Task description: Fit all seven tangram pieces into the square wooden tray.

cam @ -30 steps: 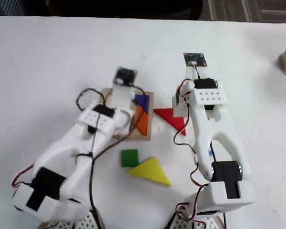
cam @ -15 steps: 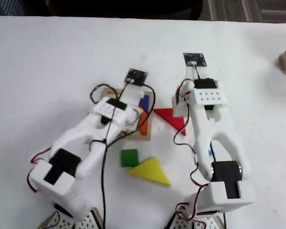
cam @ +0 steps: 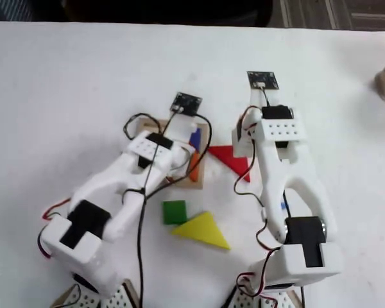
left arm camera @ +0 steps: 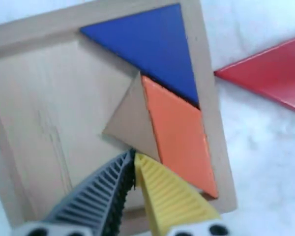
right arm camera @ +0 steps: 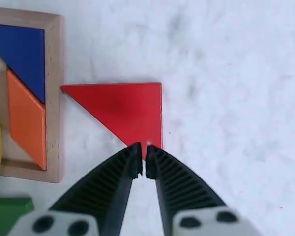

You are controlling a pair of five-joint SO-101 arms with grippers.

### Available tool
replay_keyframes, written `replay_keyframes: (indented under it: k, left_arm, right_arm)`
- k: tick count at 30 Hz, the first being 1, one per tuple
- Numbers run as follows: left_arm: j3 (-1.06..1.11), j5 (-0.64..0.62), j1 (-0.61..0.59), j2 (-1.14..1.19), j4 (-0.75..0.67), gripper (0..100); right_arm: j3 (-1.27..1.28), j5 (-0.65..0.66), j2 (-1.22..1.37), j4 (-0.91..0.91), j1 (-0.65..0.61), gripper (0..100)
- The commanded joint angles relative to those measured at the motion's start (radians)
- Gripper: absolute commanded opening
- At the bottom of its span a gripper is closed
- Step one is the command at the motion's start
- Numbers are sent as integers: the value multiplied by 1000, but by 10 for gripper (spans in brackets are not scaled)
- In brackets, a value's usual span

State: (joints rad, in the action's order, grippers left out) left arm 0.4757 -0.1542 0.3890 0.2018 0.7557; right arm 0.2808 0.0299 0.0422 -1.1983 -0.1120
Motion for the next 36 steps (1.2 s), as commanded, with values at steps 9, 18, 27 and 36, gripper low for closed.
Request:
replay_keyframes:
  k: [9, 18, 27, 36]
  left_arm:
    - [-52, 0, 12, -4, -21, 22]
    - [5, 2, -99, -214, 143, 22]
    - [63, -8, -532, -318, -86, 24]
    - [-71, -8, -602, -150, -106, 24]
  right_arm:
    - [-6, 12, -50, 15, 1, 18]
    - [28, 12, -85, 7, -7, 18]
    - [324, 2, -348, 70, -308, 18]
    - [414, -315, -329, 120, -621, 157]
